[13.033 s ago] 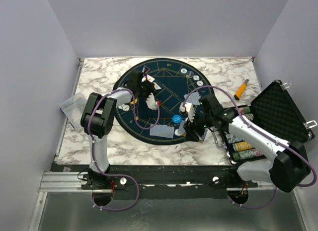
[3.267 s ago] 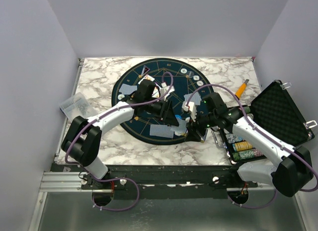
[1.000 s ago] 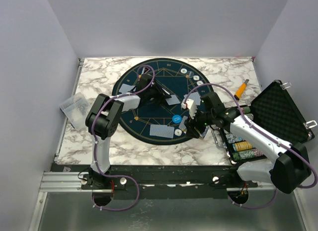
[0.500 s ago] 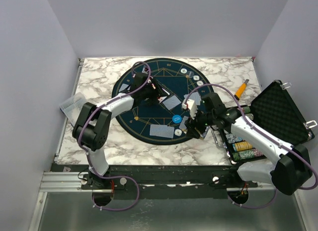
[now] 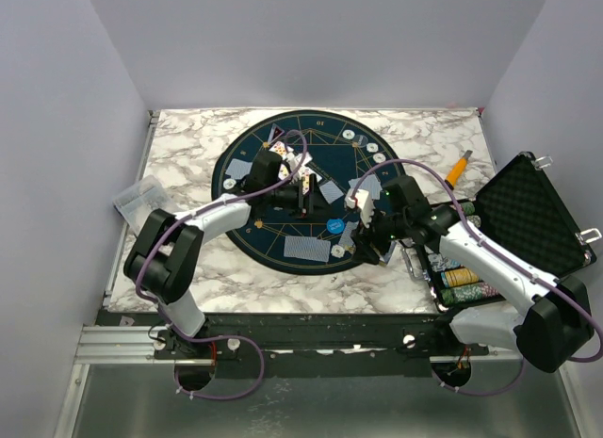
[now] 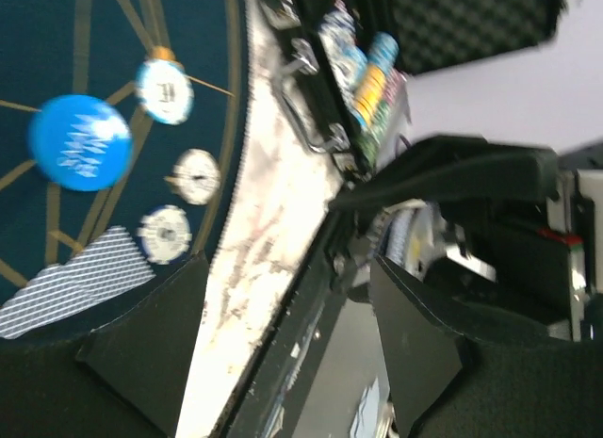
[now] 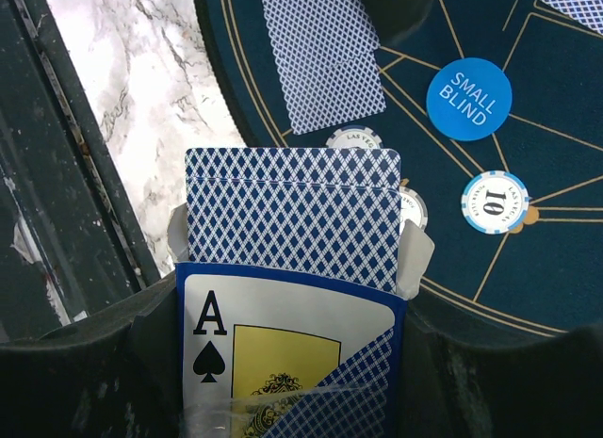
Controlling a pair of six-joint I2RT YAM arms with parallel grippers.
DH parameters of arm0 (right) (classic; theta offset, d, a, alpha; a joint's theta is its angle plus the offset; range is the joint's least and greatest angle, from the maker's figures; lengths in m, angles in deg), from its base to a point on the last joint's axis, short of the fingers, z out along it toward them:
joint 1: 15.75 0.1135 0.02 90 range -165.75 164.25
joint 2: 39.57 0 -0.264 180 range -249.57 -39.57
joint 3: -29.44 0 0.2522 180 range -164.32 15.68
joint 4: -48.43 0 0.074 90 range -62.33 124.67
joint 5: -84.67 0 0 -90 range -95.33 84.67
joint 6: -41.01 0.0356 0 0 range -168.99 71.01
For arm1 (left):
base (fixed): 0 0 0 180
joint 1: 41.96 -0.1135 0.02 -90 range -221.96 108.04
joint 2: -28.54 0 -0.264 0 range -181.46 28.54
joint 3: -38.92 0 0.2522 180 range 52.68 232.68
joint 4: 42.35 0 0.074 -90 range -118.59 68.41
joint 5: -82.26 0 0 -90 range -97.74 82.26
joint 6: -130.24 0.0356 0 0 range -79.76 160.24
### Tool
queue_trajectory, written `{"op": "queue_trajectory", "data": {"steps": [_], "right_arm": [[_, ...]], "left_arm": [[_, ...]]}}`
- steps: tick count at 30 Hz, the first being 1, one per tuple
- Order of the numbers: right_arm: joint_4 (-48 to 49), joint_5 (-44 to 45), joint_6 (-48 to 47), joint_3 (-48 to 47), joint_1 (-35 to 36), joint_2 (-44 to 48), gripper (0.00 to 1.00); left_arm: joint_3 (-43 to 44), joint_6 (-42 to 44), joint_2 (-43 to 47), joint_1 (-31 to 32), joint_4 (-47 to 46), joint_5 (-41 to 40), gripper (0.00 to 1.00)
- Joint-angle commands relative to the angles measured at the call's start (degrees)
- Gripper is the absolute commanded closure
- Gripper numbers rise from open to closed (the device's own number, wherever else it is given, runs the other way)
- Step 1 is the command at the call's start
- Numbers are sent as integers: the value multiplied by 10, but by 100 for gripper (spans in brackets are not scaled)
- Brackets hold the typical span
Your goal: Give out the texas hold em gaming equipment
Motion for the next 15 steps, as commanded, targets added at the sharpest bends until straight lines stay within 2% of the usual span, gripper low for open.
{"op": "queue_trajectory", "data": {"steps": [1, 12, 15], "right_arm": [[-14, -23, -8, -5, 2, 8, 99], [-18, -28, -10, -6, 2, 10, 99], [-19, -32, -10, -8, 2, 13, 99]], "left_arm": [[2, 18, 15, 41, -62, 100, 29], [16, -3, -27, 90, -78, 112, 33], [19, -10, -40, 93, -78, 106, 38]]}}
